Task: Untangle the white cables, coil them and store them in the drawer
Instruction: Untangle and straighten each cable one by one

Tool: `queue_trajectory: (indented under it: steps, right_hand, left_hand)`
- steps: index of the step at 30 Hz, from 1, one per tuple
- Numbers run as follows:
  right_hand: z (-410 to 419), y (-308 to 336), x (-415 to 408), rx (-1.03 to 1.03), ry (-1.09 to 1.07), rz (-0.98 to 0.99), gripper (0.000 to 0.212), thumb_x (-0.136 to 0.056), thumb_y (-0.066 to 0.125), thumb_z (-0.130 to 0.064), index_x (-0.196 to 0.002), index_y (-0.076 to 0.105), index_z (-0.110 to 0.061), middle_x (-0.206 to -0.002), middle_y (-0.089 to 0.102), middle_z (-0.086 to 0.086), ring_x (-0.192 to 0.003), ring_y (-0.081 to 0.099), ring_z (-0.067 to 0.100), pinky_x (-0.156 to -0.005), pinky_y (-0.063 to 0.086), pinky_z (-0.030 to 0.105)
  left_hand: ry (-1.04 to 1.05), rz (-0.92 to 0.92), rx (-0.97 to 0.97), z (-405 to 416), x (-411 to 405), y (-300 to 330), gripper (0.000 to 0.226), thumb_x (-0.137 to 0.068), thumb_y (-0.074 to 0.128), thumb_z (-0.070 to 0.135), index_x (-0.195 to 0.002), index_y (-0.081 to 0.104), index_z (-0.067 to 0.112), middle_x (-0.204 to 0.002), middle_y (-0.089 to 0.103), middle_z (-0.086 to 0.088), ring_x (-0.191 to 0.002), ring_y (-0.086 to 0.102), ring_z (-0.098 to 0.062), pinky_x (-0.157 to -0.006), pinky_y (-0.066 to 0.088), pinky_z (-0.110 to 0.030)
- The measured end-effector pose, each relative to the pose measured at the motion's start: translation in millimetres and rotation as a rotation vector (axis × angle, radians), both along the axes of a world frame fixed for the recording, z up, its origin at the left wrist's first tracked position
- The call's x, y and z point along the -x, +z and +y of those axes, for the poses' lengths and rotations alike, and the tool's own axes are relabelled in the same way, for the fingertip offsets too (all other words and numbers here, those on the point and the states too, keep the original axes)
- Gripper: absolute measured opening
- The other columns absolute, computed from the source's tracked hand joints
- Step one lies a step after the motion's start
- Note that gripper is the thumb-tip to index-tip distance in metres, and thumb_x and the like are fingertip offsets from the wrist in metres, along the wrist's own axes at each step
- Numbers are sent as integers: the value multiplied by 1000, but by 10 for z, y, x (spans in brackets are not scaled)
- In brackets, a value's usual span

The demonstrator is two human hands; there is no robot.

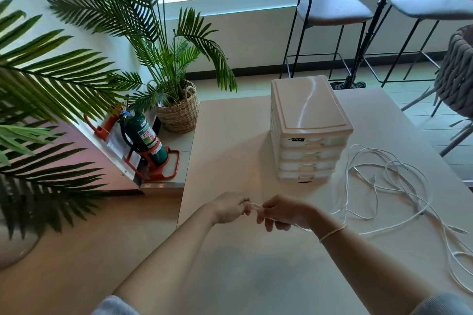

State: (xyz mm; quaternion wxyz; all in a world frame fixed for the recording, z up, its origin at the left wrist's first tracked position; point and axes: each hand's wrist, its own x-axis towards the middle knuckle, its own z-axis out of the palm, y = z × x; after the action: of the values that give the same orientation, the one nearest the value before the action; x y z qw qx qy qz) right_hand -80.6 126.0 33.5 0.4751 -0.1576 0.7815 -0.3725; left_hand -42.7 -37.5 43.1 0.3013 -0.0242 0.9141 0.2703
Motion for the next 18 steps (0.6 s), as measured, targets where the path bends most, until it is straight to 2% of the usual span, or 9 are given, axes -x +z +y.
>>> queue_trajectory:
  steps: [3, 6, 8, 11, 15, 18]
  right_hand:
    - [9, 1, 56, 21, -109, 24, 29, -96, 48, -25, -72, 61, -15, -56, 49, -4, -43, 32, 8, -40, 22, 18]
    - [-23, -15, 67, 101, -259, 24, 30, -97, 47, -25, -70, 58, -16, -56, 42, -4, -46, 28, 8, -40, 18, 17]
    - [-52, -36, 22, 119, -322, 45, 33, -96, 47, -26, -65, 55, -17, -57, 42, -3, -46, 28, 8, -40, 19, 18]
    - [-51, -72, -69, 61, -262, 199, 37, -94, 51, -30, -59, 55, -20, -58, 48, -5, -51, 38, 8, -46, 28, 19]
    - [17, -44, -121, -26, -69, 285, 40, -94, 50, -30, -55, 52, -23, -56, 46, -9, -51, 40, 5, -44, 29, 13]
    - [50, -2, -16, -34, -138, 324, 39, -94, 49, -27, -55, 52, -23, -57, 47, -7, -52, 39, 7, -46, 29, 17]
  left_hand:
    - [-5, -17, -63, 4, -5, 20, 26, -99, 40, 31, -92, 59, 14, -85, 50, -1, -81, 43, -16, -63, 34, -18]
    - [10, -63, -174, 16, -20, 6, 26, -99, 41, 31, -78, 52, 21, -83, 49, -1, -82, 44, -16, -74, 36, -22]
    - [3, -71, -174, 20, -34, -18, 28, -99, 40, 31, -74, 51, 24, -84, 49, -2, -82, 44, -16, -77, 36, -24]
    - [33, -41, -146, -29, -26, -50, 23, -99, 42, 30, -83, 54, 17, -75, 49, 3, -79, 44, -15, -69, 36, -23]
    - [75, -38, -175, -20, -5, -112, 19, -97, 47, 27, -86, 57, 16, -84, 54, -1, -84, 47, -16, -73, 38, -24]
    - [19, -24, -181, 54, -2, -110, 20, -98, 44, 29, -85, 55, 19, -79, 51, 2, -81, 45, -16, -72, 37, -24]
